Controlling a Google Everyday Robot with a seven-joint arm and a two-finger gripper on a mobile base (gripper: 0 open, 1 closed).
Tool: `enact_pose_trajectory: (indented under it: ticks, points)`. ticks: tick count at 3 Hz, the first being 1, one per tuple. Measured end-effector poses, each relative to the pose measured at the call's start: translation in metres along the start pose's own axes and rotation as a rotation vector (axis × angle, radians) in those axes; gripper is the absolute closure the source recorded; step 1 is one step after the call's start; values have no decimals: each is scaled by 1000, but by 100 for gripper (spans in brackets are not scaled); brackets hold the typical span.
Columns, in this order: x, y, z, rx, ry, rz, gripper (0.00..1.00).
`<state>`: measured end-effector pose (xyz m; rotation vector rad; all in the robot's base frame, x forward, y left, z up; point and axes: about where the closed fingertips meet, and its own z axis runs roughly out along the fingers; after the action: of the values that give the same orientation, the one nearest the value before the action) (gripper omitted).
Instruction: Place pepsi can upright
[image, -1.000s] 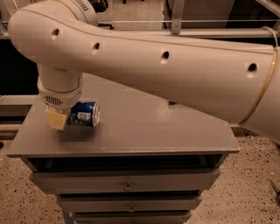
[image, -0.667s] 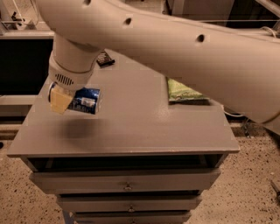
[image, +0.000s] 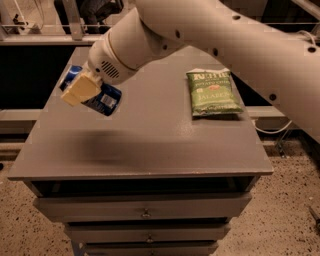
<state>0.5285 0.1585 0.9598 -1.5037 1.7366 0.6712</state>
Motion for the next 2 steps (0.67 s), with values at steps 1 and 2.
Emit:
enact_pose_trajectory:
  ticks: [1, 2]
  points:
    - [-8, 7, -12, -41, -205, 13, 100]
    - [-2, 15, -29, -71, -392, 35, 100]
